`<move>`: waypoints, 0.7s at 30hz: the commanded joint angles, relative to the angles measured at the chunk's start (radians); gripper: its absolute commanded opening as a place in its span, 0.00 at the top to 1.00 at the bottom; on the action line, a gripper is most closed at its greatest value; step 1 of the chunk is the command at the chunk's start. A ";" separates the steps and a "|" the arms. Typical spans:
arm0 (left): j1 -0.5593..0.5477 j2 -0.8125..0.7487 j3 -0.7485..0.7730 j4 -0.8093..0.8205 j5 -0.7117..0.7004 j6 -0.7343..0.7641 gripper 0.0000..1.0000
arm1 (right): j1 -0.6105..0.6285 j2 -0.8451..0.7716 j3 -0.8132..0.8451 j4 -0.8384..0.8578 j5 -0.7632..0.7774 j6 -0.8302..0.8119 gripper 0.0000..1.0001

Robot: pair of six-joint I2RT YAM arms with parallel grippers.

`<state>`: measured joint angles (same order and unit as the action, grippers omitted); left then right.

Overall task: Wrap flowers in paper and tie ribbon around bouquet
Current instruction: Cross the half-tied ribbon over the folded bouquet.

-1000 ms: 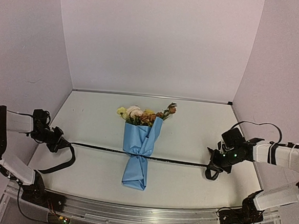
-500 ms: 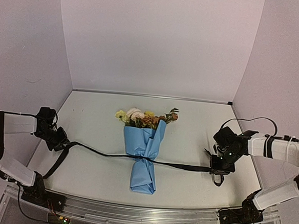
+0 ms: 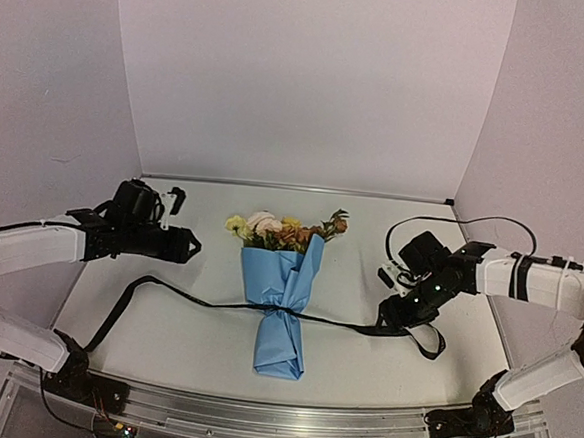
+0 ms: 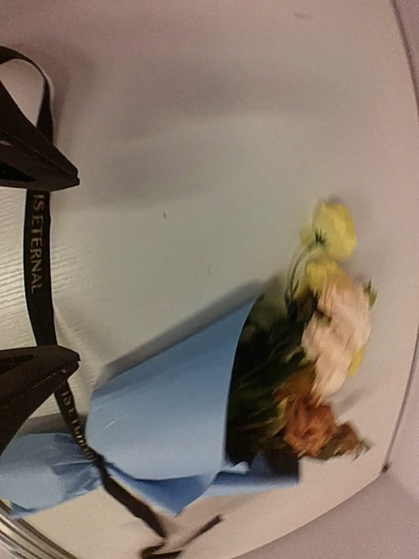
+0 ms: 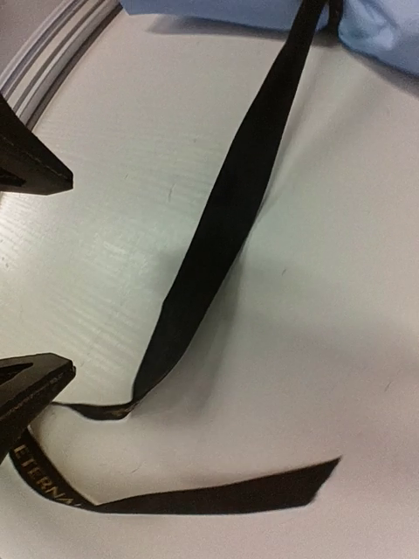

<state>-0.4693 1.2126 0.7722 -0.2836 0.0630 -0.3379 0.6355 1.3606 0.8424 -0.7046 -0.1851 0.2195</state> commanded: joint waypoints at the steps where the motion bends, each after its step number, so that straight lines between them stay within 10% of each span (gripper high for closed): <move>1: -0.161 0.071 -0.013 0.146 0.031 0.389 0.38 | 0.039 0.082 0.064 0.132 -0.119 -0.194 0.36; 21: -0.311 0.408 0.052 0.166 0.103 0.727 0.38 | 0.165 0.340 0.160 0.247 -0.045 -0.347 0.38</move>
<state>-0.7699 1.5956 0.7435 -0.1312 0.1664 0.3385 0.7816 1.6668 0.9595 -0.4849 -0.2910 -0.0915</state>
